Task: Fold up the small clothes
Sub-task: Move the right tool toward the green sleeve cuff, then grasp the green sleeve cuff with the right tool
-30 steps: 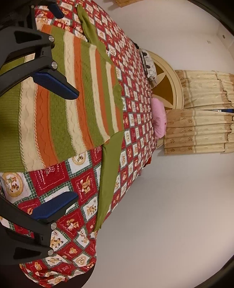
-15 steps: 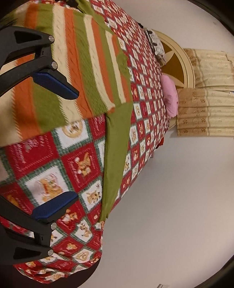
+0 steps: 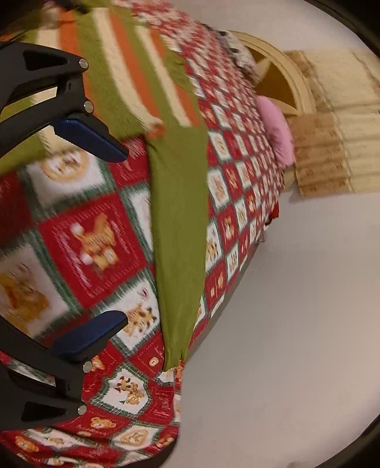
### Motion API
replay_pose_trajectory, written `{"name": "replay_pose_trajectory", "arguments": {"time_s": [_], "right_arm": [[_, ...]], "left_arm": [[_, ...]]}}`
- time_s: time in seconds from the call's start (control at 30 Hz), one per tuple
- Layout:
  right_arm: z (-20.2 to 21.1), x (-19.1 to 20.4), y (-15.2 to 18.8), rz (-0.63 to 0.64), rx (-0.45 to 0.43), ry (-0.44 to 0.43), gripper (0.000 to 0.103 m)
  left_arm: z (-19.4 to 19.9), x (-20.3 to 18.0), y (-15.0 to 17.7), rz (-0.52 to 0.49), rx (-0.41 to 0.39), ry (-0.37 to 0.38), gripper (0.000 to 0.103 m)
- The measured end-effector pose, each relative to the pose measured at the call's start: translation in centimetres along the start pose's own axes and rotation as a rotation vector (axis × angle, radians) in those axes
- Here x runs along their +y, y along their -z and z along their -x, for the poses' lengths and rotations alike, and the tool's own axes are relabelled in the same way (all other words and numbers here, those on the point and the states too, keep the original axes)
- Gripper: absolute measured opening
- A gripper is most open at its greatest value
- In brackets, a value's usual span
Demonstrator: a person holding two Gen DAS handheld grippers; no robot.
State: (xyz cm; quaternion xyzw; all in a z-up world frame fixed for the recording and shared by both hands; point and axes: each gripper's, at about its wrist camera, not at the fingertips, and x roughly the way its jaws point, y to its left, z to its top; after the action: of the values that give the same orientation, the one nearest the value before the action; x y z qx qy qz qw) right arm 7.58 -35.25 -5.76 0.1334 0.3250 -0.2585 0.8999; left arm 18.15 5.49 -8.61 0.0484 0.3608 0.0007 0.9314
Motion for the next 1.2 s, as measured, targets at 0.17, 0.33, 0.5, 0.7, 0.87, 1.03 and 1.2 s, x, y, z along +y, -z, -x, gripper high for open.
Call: {"name": "replay_pose_trajectory", "arguments": {"time_s": [0.17,0.33,0.5,0.7,0.87,1.03,1.2], "right_arm": [[-3.2,-7.6,-2.9,-0.208,0.037,0.032,0.08],[-7.9,-14.6,-4.9,-0.449,0.147,0.053,0.066],[-11.7,-16.1,-5.0,-0.553,0.247,0.013,0.065],[-14.0,-17.4,-5.8,-0.626,0.221,0.055,0.052],[-15.0,-18.9,-5.5,-0.612,0.204,0.073,0.019],[-13.7,-18.4,-6.3,-0.545,0.178,0.059,0.01],[-9.2,-14.1,-9.1,-0.414,0.055,0.035,0.009]], "left_arm": [[-0.8,0.6,0.0,0.048,0.059,0.021,0.103],[-2.6,1.9,0.3,0.143,0.153,0.072,0.103],[-2.6,2.3,0.6,0.185,0.155,0.082,0.103],[-2.7,2.4,0.5,0.184,0.158,0.083,0.103],[-2.9,2.4,0.4,0.181,0.161,0.081,0.103],[-2.9,2.4,0.4,0.182,0.16,0.081,0.103],[-2.9,2.4,0.4,0.182,0.159,0.081,0.103]]}}
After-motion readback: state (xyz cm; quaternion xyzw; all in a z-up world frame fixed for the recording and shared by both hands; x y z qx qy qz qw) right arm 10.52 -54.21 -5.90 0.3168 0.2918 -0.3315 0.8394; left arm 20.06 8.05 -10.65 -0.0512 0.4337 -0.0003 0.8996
